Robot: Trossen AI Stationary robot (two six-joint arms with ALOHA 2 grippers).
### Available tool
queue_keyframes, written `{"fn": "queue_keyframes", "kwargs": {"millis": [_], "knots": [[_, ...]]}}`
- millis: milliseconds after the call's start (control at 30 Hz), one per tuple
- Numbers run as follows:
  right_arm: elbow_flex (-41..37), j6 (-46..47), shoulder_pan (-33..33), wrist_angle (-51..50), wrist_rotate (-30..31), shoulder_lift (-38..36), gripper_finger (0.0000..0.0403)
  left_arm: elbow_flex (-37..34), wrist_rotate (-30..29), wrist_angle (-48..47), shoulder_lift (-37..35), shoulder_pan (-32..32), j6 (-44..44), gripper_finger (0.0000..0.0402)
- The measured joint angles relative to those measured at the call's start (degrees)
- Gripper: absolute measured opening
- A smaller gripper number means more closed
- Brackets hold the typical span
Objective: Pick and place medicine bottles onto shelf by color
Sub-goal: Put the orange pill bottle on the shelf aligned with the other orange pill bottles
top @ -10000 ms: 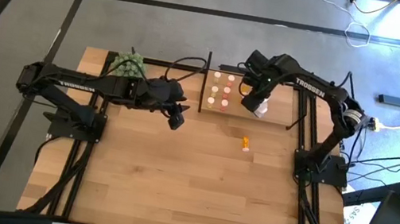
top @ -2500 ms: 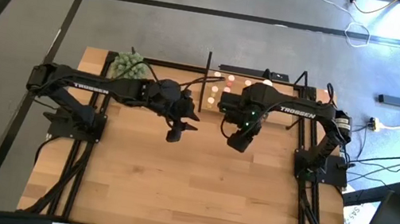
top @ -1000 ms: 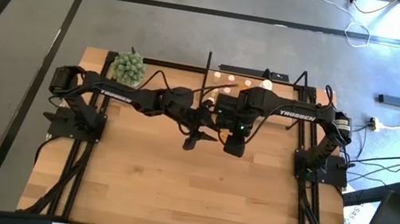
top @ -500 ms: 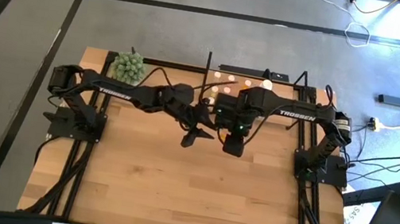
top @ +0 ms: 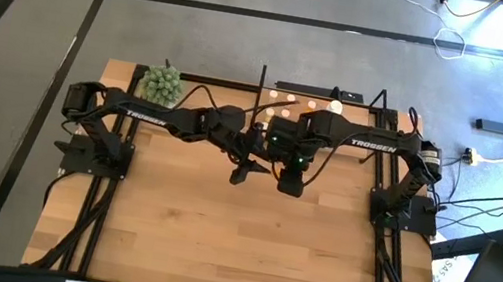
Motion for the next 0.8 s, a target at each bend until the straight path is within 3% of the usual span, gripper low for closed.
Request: {"fn": "queue_keyframes", "kwargs": {"millis": [300, 633, 800], "knots": [[0.0, -0.1, 0.0, 1.0, 1.0, 0.0, 0.0108, 0.0, 3.0, -0.4, -0.5, 1.2, -0.1, 0.0150], [0.0, -0.1, 0.0, 1.1, 2.3, 0.0, 0.0108, 0.0, 13.9, -1.6, -0.5, 5.0, -0.2, 0.0150], [0.0, -0.2, 0.0, 1.6, 2.2, 0.0, 0.0108, 0.0, 13.6, -1.6, -0.5, 4.8, -0.2, 0.0150]]}}
